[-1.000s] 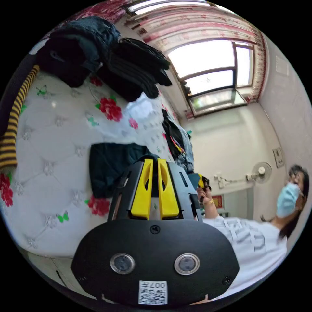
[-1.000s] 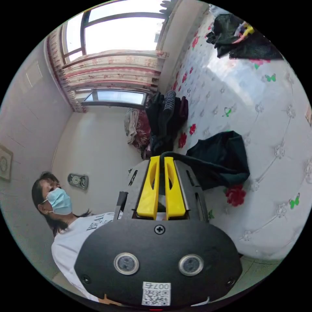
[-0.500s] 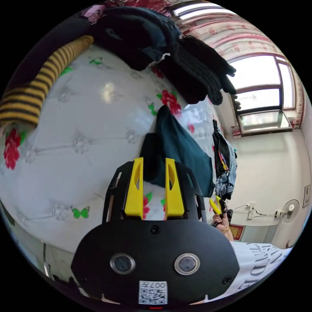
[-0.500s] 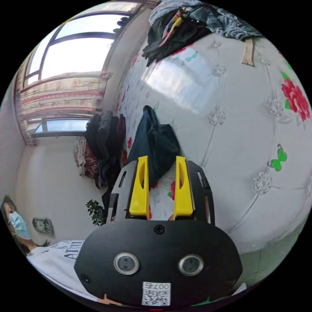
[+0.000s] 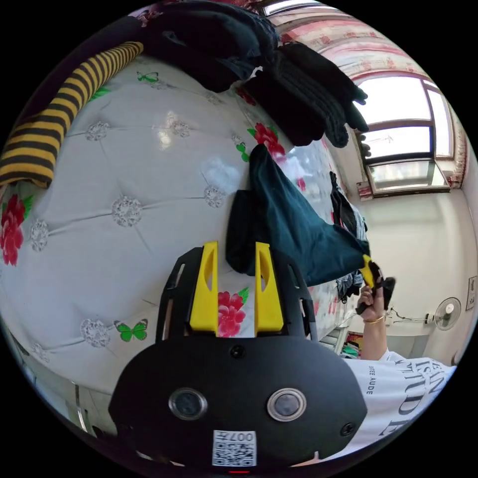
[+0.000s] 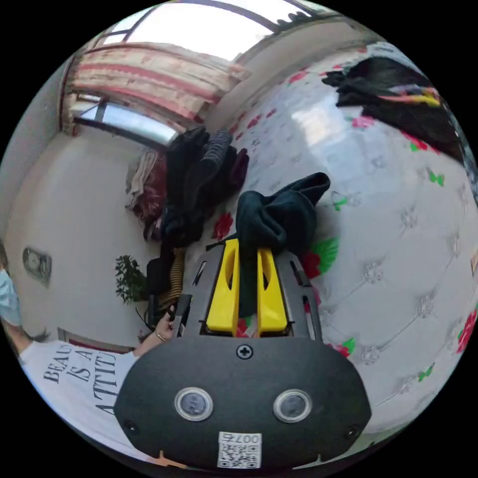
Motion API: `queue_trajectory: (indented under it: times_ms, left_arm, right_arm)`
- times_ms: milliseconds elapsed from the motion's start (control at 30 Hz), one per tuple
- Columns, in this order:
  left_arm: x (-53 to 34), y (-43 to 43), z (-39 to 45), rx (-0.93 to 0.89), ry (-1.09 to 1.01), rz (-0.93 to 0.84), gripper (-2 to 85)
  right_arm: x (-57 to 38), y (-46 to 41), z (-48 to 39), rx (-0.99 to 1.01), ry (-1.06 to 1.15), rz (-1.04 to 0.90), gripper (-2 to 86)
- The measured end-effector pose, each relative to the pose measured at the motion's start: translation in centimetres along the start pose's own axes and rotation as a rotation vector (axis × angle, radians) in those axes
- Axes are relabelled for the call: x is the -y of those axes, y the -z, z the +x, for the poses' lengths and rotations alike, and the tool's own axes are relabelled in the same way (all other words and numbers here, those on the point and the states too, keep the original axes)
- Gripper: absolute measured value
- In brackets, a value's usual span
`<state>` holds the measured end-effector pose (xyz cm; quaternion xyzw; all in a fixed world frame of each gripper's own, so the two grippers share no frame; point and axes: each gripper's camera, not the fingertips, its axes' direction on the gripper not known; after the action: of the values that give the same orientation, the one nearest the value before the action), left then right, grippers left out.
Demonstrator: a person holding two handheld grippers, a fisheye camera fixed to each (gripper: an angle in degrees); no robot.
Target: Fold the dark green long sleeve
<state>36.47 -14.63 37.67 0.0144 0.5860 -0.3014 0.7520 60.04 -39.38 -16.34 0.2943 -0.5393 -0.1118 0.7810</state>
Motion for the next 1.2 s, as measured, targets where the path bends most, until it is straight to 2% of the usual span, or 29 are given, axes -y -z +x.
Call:
queue_trajectory:
  times_ms: [67,167,267,367,400,500,633,767,867,967,1033,1200]
  left_arm:
    - [-0.8,1.3,-1.0,-0.046,0.017,0.037,10.7]
    - [-2.0,2.9,-2.5,-0.096,0.042,0.081,10.8]
    - [-3.0,4.2,-4.1,-0.124,0.051,0.114,11.0]
    - [-3.7,4.6,-5.6,-0.159,0.069,0.111,11.6]
    - [-3.8,4.7,-5.8,-0.167,0.071,0.110,11.7]
    - [-4.2,4.8,-6.5,-0.211,0.053,0.105,12.5]
    - [-3.9,3.5,-6.2,-0.242,0.002,0.043,13.2]
    - [-2.4,-0.2,-4.5,-0.247,-0.044,-0.076,11.8]
    - [-1.1,-2.2,-3.3,-0.267,-0.043,-0.108,10.6]
    - [-0.1,-3.1,-0.7,-0.212,-0.109,-0.147,9.4]
    - [0.4,-3.9,1.5,-0.155,-0.182,-0.197,9.0]
    - [2.4,-9.3,7.1,-0.170,-0.233,-0.310,8.6]
  right_arm:
    - [0.4,-3.5,-10.3,-0.035,0.350,-0.105,5.4]
    - [-2.9,-10.8,-20.7,-0.008,0.703,-0.286,6.0]
    - [-7.8,-20.1,-25.0,0.016,0.850,-0.463,6.5]
    - [-10.9,-28.1,-23.9,-0.011,0.803,-0.685,6.9]
    - [-11.1,-28.8,-23.3,-0.017,0.778,-0.700,7.0]
    - [-10.3,-27.6,-20.5,0.032,0.661,-0.637,7.8]
    - [-6.9,-23.1,-13.8,-0.093,0.434,-0.468,9.1]
    - [-5.7,-24.7,-7.3,-0.004,0.150,-0.512,10.0]
    - [-6.1,-29.0,-5.7,0.027,0.078,-0.649,9.6]
    - [-5.2,-29.1,-5.1,0.083,0.088,-0.648,8.5]
    - [-5.0,-27.8,-4.2,0.122,0.075,-0.603,8.1]
    - [-4.9,-23.0,-1.3,0.091,-0.015,-0.446,7.4]
